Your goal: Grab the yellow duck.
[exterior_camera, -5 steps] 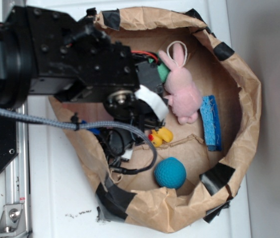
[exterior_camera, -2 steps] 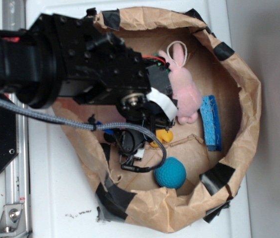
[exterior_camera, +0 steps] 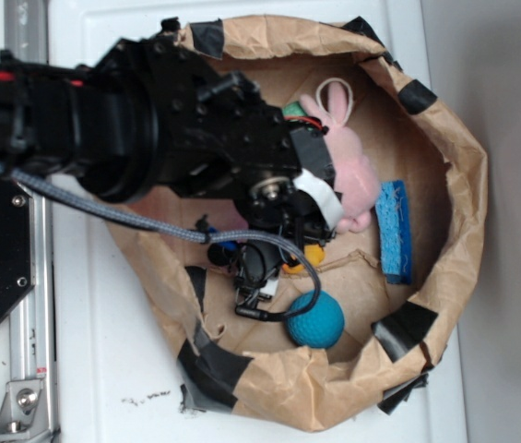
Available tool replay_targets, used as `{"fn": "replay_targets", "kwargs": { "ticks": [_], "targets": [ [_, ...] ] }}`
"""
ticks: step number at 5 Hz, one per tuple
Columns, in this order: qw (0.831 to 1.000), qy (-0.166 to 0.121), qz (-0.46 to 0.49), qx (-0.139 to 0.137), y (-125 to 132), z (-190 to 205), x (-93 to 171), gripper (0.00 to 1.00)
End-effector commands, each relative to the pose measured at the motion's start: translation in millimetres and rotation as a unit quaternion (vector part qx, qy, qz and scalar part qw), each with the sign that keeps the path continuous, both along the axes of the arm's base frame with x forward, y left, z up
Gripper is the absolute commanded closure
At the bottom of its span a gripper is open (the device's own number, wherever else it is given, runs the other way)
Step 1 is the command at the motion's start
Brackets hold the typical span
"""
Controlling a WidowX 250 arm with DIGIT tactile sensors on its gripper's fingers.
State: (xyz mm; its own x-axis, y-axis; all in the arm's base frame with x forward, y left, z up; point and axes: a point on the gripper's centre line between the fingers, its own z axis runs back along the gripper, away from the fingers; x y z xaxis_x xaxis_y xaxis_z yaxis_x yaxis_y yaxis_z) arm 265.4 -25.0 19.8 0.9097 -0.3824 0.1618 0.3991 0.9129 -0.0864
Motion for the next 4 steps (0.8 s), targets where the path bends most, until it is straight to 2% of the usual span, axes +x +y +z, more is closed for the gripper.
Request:
{"fn": "replay_targets", "kwargs": {
  "ticks": [1,3,4],
  "targets": [
    [1.0,-0.01,-0.012,-0.004,0,4,2,1.0],
    [1.0,-0.005,-0.023,-0.001,-2,10,-1,1.0],
    [1.0,-0.002,-0.03,0.0,-5,19,-3,0.0]
  ]
}}
